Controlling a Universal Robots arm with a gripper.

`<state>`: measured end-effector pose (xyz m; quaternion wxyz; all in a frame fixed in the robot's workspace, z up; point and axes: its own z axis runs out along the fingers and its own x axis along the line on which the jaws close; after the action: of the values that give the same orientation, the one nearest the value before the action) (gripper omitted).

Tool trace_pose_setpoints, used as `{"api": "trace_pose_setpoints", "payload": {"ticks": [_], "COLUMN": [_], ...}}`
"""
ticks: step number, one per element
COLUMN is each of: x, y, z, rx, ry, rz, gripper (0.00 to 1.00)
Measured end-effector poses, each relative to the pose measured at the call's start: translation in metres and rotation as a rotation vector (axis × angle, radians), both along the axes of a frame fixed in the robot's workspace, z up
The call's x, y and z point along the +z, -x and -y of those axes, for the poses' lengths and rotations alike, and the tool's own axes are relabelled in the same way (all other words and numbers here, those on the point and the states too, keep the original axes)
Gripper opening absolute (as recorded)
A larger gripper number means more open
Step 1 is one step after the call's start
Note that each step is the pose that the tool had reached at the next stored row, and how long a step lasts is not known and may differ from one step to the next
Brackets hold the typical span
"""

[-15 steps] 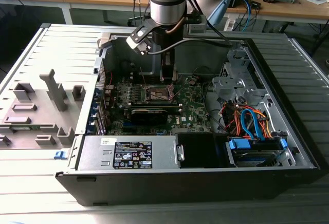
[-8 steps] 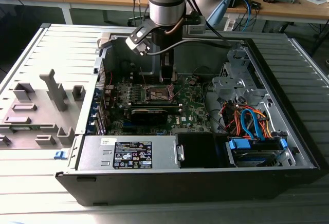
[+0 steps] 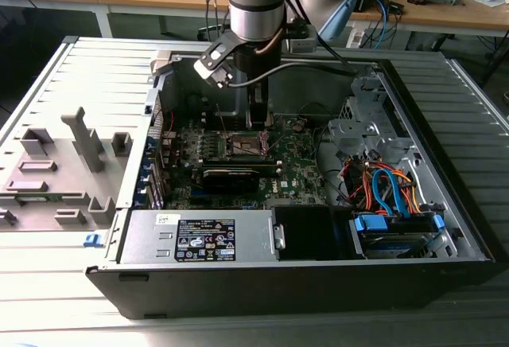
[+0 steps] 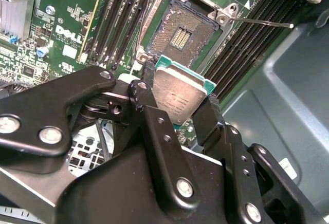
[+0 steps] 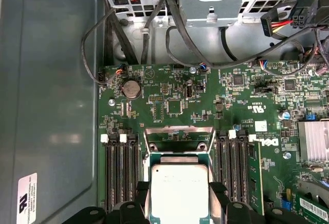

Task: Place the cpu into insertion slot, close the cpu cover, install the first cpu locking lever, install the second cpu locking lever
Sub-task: 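Place the cpu into insertion slot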

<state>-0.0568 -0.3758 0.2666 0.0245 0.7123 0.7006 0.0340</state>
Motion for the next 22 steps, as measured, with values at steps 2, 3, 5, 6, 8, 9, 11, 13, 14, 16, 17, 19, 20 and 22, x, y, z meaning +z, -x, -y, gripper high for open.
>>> {"api": "trace_pose_setpoints", "payload": {"ticks": [2,3,5,6,8,9,11,13,14,16,17,19,20,22], "x": [-0.0003,-0.0004,-0.0008,-0.001,-0.0014,-0.0016,-0.002,-0.0023,-0.0023,-0.0026,-0.0027,-0.0029,-0.0029,-0.0031], "y": [0.0012,0.0016,0.0022,0.0025,0.003,0.0033,0.0036,0.0039,0.004,0.0043,0.0044,0.0048,0.0049,0.0051], "z": [0.0,0.0,0.0,0.0,0.0,0.0,0.0,0.0,0.0,0.0,0.0,0.0,0.0,0.0], "rx": [0.0,0.0,0.0,0.0,0.0,0.0,0.0,0.0,0.0,0.0,0.0,0.0,0.0,0.0], "ry": [0.0016,0.002,0.0021,0.0022,0.0023,0.0024,0.0024,0.0024,0.0025,0.0024,0.0024,0.0024,0.0024,0.0025], "rz": [0.0,0.0,0.0001,0.0001,0.0001,0.0,0.0001,0.0001,0.0,0.0,-0.0001,0.0,0.0,0.0], "gripper": [0.54,0.54,0.54,0.54,0.54,0.54,0.54,0.54,0.54,0.54,0.54,0.54,0.54,0.54]}}
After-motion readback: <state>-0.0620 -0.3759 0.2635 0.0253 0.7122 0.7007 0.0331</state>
